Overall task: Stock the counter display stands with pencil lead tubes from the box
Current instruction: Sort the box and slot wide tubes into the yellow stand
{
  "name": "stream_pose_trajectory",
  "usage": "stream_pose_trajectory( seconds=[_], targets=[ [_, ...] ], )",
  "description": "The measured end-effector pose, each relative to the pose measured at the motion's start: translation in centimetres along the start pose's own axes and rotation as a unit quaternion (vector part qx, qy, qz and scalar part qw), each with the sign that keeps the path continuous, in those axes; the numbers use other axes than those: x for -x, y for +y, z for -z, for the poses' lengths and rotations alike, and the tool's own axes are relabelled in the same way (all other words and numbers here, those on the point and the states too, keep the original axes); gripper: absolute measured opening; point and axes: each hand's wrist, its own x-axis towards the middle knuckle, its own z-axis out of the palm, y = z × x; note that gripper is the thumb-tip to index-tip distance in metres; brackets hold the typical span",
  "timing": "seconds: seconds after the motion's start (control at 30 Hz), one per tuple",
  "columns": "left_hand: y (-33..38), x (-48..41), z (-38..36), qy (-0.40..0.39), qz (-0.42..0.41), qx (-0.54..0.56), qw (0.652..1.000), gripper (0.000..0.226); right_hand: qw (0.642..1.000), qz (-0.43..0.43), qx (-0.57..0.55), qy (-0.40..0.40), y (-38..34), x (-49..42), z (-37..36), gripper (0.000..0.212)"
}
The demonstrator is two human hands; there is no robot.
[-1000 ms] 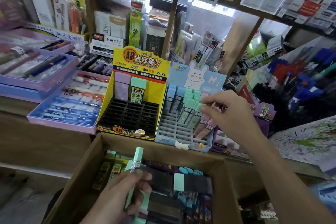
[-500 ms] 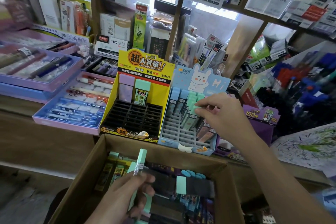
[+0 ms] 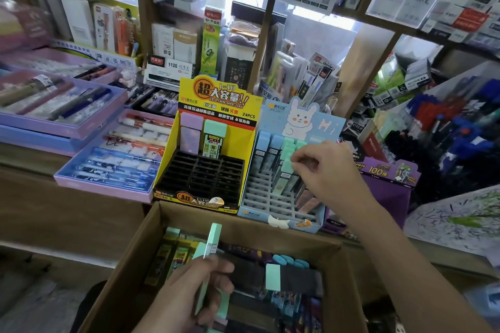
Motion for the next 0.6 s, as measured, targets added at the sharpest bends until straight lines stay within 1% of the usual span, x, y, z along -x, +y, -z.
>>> stream_pose_trajectory(
  seconds=[0.07, 0.1, 0.13, 0.2, 0.23, 0.3, 0.4, 0.47, 0.53, 0.6],
  targets=[
    [0.1, -0.1, -0.2, 0.001, 0.013, 0.033, 0.999, 0.041, 0.999, 0.01, 0.034, 0.006, -0.2, 0.4, 0.2, 0.007],
    [0.1, -0.2, -0.3, -0.001, 0.018, 0.048, 0.999, 0.047, 0.999, 0.02, 0.029, 0.021, -0.4, 0.8, 0.3, 0.007],
    [0.1, -0.3, -0.3, -0.001, 0.02, 0.06, 0.998, 0.055, 0.999, 0.026, 0.002, 0.043, -0.8, 1.3, 0.4, 0.007],
    [0.1, -0.2, -0.3, -0.008, 0.018, 0.073, 0.997, 0.063, 0.991, 0.006, -0.109, 0.072, -1.9, 2.9, 0.3, 0.013],
    [0.2, 0.0, -0.4, -0.017, 0.015, 0.073, 0.997, 0.063, 0.981, -0.022, -0.181, 0.06, -2.5, 3.7, 0.1, 0.018],
    [0.3, 0.5, -0.8, -0.044, 0.01, 0.075, 0.996, 0.059, 0.953, -0.077, -0.292, -0.004, -3.8, 5.3, -0.6, 0.022],
    [0.5, 1.0, -1.4, -0.073, 0.03, 0.076, 0.994, 0.059, 0.924, -0.096, -0.352, -0.118, -5.2, 7.3, -2.2, 0.022],
    [0.7, 1.4, -1.8, -0.083, 0.044, 0.066, 0.993, 0.059, 0.894, -0.111, -0.397, -0.179, -5.8, 8.4, -3.2, 0.027],
    [0.9, 1.7, -2.4, -0.082, 0.053, 0.05, 0.994, 0.057, 0.869, -0.129, -0.432, -0.207, -6.2, 9.1, -3.8, 0.026],
    [1.0, 1.8, -2.9, -0.067, 0.062, 0.042, 0.995, 0.056, 0.853, -0.141, -0.461, -0.2, -6.3, 9.3, -4.1, 0.02]
  ],
)
